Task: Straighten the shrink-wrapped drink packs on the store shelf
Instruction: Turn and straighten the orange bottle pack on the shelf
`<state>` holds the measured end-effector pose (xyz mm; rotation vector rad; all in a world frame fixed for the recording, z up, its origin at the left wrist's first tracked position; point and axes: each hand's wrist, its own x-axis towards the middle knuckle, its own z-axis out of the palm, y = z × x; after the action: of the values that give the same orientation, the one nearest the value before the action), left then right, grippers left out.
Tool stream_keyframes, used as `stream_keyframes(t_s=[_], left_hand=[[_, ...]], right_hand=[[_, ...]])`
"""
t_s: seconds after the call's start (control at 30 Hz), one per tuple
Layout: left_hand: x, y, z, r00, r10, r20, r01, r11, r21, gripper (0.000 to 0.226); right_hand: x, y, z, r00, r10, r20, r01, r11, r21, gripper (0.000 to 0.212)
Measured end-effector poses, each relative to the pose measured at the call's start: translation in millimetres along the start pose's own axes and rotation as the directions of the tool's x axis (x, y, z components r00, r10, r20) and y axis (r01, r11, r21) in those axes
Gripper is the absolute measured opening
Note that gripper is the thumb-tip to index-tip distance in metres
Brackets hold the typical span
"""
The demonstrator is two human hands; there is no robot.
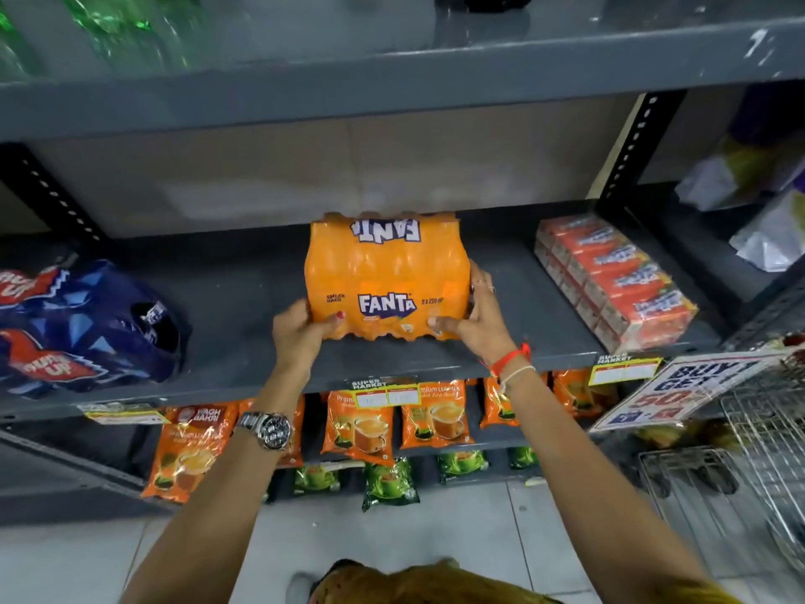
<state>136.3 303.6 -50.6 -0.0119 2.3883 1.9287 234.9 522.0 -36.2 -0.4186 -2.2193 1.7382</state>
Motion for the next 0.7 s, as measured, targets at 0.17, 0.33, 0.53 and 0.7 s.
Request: stream_keyframes(t_s=[0.17,0.33,0.53,0.7], left_hand=[[-14.1,-29.0,-2.3,0.990,0.132,-0.045,-0.127,0.987,0.098,0.030],[-37.1,-23.4,8.3,0.969,0.161,-0.186,-0.157,0.987,0.039,0.043],[-98.1,-9.4,46.3,0.946,0.245,-0.211,-0.268,0.959,-0.088,0.038],[-94.7,2.8,57.8,0.988,0.156,-0.006,-0.152,0.956,-0.249,0.066]], right_hand=[[-10.2,17.6,9.5,0.999,0.038,-0.037,-0.039,0.999,-0.036,0.081],[0.6,1.7,-2.4,0.980,0.180,-0.090,-0.139,0.929,0.344,0.065],[41.4,-32.0,-10.6,0.976,0.213,-0.043,-0.188,0.924,0.332,0.055],[44.6,-41.5,3.6,0.950,0.291,0.109,-0.311,0.894,0.323,0.053]])
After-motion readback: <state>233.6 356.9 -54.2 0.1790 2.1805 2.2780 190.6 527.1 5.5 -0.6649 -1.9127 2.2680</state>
